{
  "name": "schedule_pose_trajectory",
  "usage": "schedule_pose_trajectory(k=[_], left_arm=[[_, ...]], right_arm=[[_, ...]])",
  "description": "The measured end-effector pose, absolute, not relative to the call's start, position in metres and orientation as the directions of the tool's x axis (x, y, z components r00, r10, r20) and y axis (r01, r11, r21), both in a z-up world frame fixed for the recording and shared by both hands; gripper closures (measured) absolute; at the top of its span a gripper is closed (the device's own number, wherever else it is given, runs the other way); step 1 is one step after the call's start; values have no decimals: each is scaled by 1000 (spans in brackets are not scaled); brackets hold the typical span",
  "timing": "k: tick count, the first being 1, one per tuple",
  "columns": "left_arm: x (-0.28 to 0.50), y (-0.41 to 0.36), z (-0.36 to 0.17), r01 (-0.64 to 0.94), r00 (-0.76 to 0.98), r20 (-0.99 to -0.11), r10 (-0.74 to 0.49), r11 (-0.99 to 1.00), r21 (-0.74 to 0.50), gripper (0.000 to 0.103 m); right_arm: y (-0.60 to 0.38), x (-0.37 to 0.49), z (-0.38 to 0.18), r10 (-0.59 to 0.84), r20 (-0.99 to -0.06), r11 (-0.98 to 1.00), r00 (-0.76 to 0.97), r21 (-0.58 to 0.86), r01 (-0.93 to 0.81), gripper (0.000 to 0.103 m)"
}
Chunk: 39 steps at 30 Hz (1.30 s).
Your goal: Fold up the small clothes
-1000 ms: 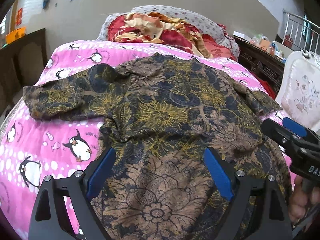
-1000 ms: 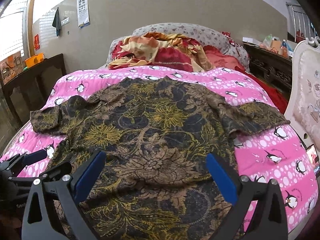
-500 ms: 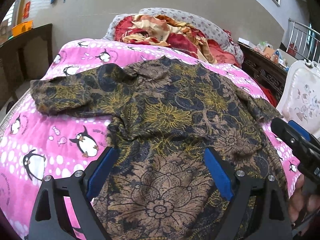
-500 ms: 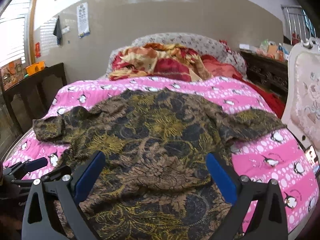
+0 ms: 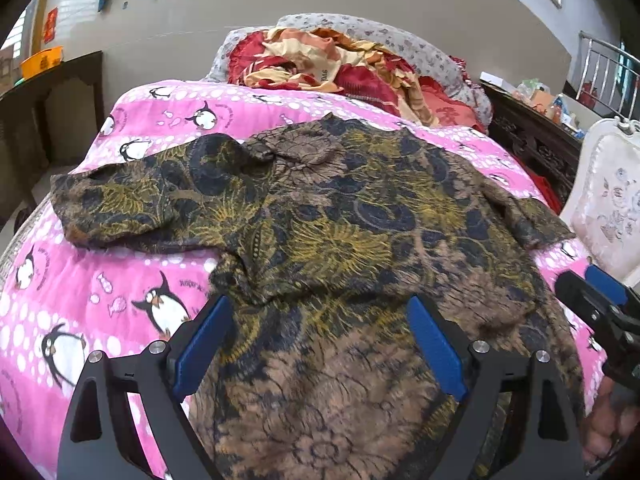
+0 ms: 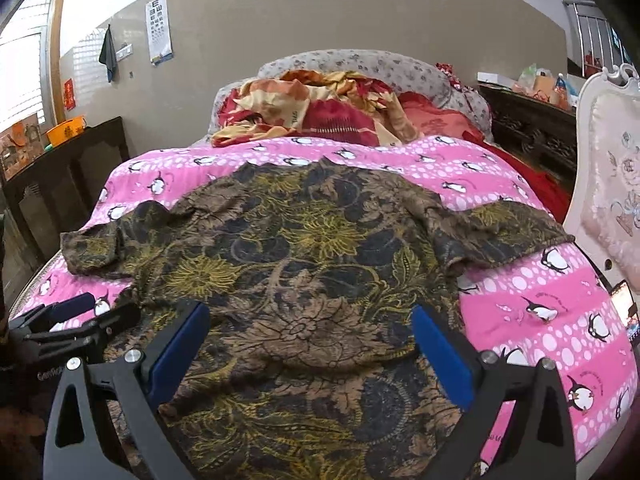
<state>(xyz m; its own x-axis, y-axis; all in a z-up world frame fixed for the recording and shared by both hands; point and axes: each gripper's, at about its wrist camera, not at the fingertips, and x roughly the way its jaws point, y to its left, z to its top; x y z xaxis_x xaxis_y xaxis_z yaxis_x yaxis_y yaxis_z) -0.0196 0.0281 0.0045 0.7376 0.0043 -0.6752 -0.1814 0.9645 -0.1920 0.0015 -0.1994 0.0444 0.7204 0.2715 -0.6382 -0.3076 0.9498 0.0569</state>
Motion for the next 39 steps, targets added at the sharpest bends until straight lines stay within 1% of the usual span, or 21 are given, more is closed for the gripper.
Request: schedule_pose_trajectory(k=[5,8,12,14,17,19,21,28,39], left_arm=[[4,38,1,-211,728,-684,47,964,-159,30],[20,44,-4,-224,721,-688,76,966,-127,30],[44,48,-21,-242,688,-717,110,966,-85,30],[49,48,-34,-244,669,-736,107,966,-81,30],[53,45,-55,-247,624,-775,100,966,-74,30],[52,44,-54,-245,630,-770,100,967,-74,29],[52,45,-56,-248,625,-774,98,966,-78,28],[54,44,-57,-251,619,-779,100,965,-75,25],[54,45,-58,-249,622,-777,91,965,-86,25]], right_arm=[[-195,21,38,251,-658,950,710,28,-310,0],[-187,40,29,236,-688,947,686,5,-321,0],[-178,77,4,193,-736,950,649,-24,-310,0],[-176,95,-11,150,-760,957,632,-49,-285,0],[-180,109,-36,146,-801,967,581,-7,-253,0],[-185,115,-57,163,-833,972,529,44,-231,0],[-188,117,-60,195,-821,971,537,84,-224,0],[-183,117,-60,176,-819,973,547,60,-225,0],[-185,115,-62,169,-812,973,558,47,-226,0]])
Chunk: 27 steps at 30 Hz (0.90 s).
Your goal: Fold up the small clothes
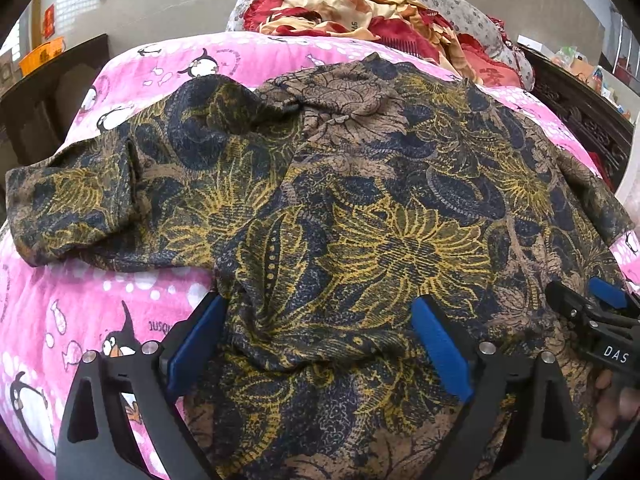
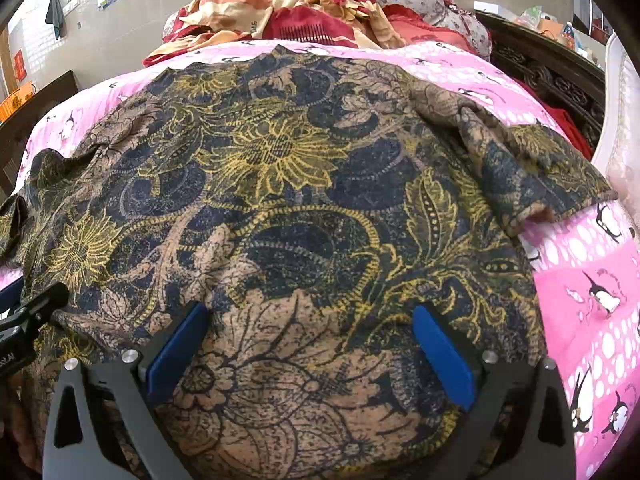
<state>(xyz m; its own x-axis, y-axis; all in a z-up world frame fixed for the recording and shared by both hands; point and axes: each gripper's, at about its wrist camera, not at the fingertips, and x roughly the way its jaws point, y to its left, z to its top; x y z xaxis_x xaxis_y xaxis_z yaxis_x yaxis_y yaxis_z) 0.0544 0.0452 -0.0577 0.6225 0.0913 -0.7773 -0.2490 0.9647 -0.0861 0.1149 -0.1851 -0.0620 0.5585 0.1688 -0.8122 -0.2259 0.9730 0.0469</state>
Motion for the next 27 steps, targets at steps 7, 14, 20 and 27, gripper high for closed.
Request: schedule_pose_trajectory(k=[7,14,20,27], left_arm=[[54,45,-57,-249,623,-777,90,964,-88,25],[54,45,-58,-249,623,-777,89,964,-89,25],[53,45,-57,-249,623,-777,88,964,-91,25],[48,53,-57,-247,644,-764,40,956,-158,25]], right_arm=[[-185,115,-62,168,-812,973,559,46,-226,0],[-186,115,-61,166,-812,973,559,44,-226,0],[-186,115,-62,163,-812,973,561,40,-226,0],[-186,115,-62,161,-811,973,562,37,-226,0]])
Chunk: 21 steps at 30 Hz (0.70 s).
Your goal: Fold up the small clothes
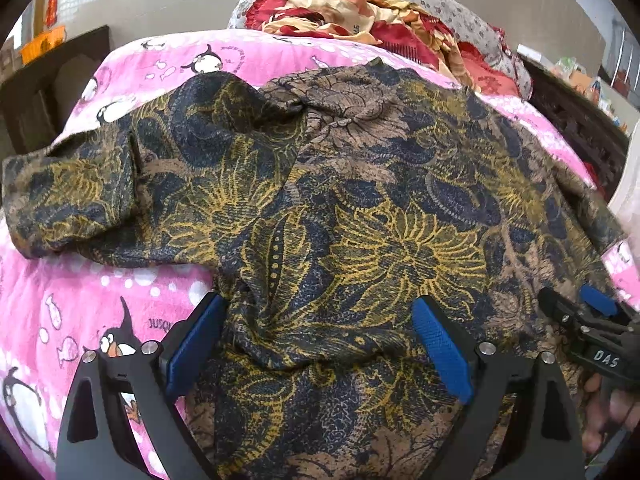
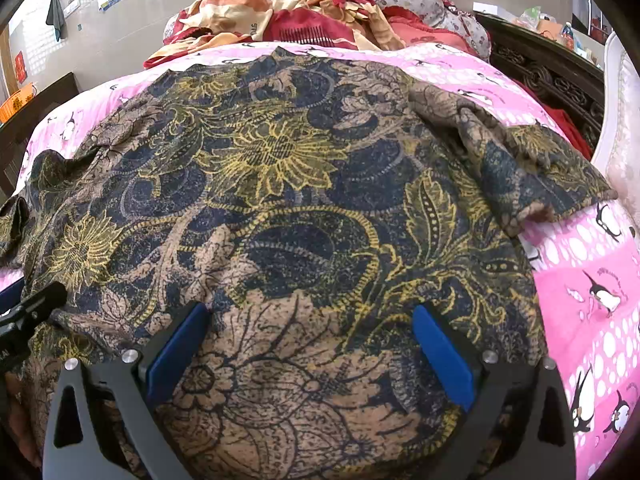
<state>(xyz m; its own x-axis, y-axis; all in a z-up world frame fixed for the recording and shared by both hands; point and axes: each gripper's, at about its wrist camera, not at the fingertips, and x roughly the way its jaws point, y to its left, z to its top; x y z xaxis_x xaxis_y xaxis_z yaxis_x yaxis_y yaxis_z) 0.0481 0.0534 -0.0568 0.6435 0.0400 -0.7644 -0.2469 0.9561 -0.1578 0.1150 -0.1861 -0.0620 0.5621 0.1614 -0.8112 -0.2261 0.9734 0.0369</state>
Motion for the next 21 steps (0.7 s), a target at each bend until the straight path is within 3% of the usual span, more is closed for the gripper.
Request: schedule_pose_trajectory(k=[4,9,21], left_arm=[[47,57,-56,-242,649,-761,16,952,-186,23],[55,47,-58,-233,617,-785,58,966,-113,20],[54,51,-58,-227,632,-775,29,962,-149,19]], right_arm=[[-186,115,-62,158,-811,974,563,33,-226,0],[-186,115,-61,161,-812,973,561,37,-226,0],[-186,115,-61,157,-811,974,563,31,-226,0]])
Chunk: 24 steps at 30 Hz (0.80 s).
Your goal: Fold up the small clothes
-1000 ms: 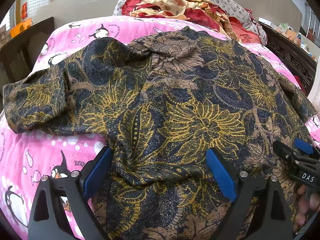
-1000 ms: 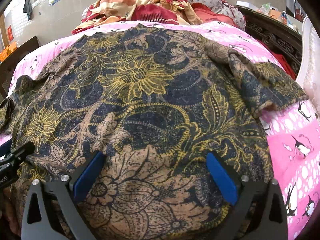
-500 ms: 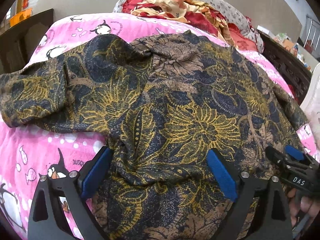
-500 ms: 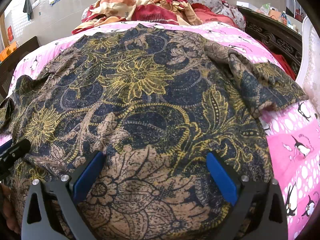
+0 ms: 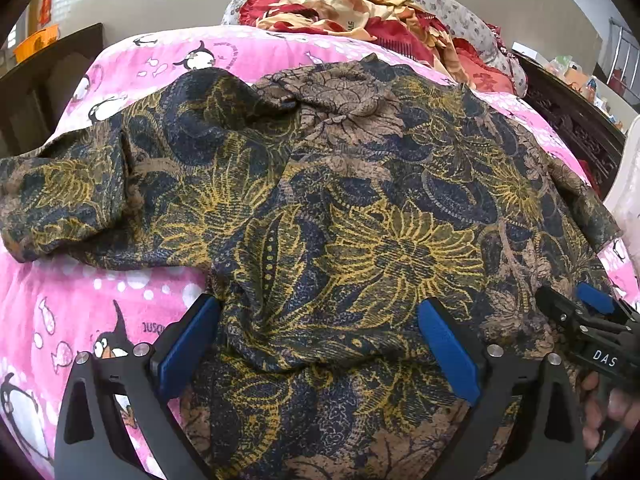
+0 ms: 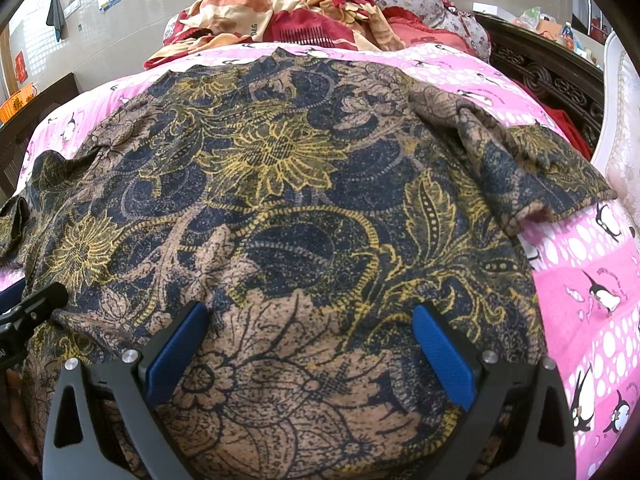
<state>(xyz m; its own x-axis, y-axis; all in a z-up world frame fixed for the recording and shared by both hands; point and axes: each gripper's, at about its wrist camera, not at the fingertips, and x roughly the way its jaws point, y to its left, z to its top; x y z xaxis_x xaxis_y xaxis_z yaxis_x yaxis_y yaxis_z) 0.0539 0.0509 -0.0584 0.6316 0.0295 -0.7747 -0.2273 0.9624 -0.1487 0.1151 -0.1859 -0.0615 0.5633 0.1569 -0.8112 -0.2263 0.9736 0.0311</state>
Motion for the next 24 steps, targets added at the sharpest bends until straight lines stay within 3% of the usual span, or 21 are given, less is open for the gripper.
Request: schedule_pose_trajectory(k=[5,12,21,24], left_arm=[[51,54,-57,-223,640,-768,14,960,-168,18],[6,86,-41,-208,700,-710,-81,928,-310,21],[-68,191,-16,-329,795,-607,17,852,-408,21],[-75,234,-20,-381,818,-574,13,760,-526,21]], right_arm=[[-186,115,-62,156,-811,974,564,30,-226,0],[-186,115,-62,155,-811,974,564,29,-226,0],[-186,115,-61,155,-811,974,565,28,-226,0],[-186,115,-61,153,-811,974,565,26,-227,0]])
